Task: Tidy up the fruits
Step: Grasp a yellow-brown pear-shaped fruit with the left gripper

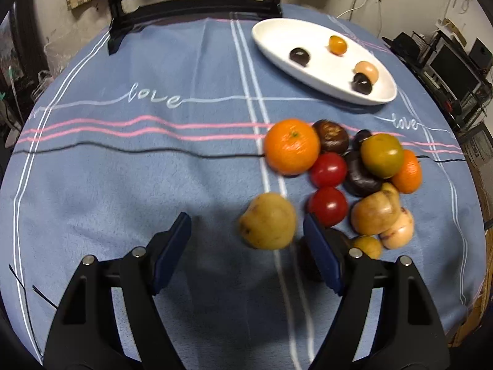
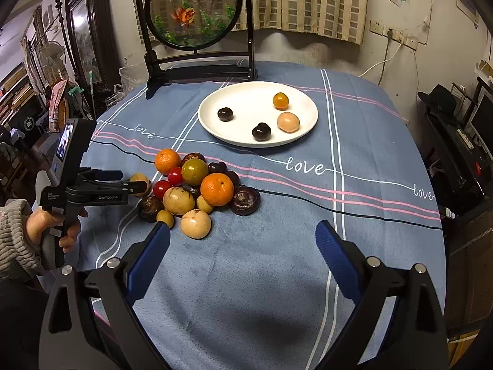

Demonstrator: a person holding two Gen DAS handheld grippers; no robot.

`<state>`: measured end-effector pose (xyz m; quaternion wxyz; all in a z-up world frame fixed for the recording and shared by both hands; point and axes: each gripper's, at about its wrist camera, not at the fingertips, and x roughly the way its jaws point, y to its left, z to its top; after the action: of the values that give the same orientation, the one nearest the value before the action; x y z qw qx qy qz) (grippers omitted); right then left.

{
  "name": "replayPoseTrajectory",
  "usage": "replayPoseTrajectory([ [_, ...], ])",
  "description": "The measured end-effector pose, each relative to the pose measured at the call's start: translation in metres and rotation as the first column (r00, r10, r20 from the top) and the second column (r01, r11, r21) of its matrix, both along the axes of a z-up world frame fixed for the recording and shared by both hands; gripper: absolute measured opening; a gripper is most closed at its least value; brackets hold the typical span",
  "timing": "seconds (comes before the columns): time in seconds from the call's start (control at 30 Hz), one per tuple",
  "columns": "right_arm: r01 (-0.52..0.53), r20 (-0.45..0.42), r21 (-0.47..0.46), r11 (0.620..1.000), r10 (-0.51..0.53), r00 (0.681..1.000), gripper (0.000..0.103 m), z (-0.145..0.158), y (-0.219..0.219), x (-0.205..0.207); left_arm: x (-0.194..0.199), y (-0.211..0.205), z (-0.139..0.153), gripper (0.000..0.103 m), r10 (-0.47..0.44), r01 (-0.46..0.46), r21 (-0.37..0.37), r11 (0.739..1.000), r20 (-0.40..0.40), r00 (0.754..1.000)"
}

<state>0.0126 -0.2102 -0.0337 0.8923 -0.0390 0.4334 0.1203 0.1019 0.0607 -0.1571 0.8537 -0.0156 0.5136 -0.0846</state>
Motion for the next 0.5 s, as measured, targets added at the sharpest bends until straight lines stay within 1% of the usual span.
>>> replayPoseTrajectory([
  [0.07,0.004,-0.006,0.003,1.000,-0.004,1.000,0.095,-0.001,-0.001,0.001,0.000,0.007,-0.004,0.075,0.009,-0.009,-0.031,0.999,-0.013,1.000],
  [0.2,-0.002,-0.013,0.001,1.000,0.002,1.000,0.095,-0.003,0.000,0.001,0.002,0.011,-0.002,0.071,0.018,-0.018,-0.058,0.998,-0.006,1.000],
  [0.3,-0.002,-0.018,-0.001,1.000,0.002,1.000,0.095,-0.004,0.001,0.002,0.008,0.010,-0.002,0.060,0.016,-0.017,-0.091,0.996,-0.005,1.000],
  [0.33,0.000,-0.019,0.000,1.000,0.000,1.000,0.095,-0.004,0.000,0.003,0.009,0.009,-0.003,0.053,0.012,-0.013,-0.099,0.995,-0.010,1.000],
  [0.37,0.001,-0.020,0.001,1.000,-0.001,1.000,0.095,-0.004,0.000,0.003,0.010,0.008,-0.004,0.048,0.008,-0.009,-0.102,0.995,-0.015,1.000],
  [0.5,0.004,-0.026,0.006,1.000,-0.004,1.000,0.095,-0.006,-0.001,0.004,0.011,0.002,-0.008,0.047,-0.008,0.006,-0.092,0.996,-0.019,1.000],
])
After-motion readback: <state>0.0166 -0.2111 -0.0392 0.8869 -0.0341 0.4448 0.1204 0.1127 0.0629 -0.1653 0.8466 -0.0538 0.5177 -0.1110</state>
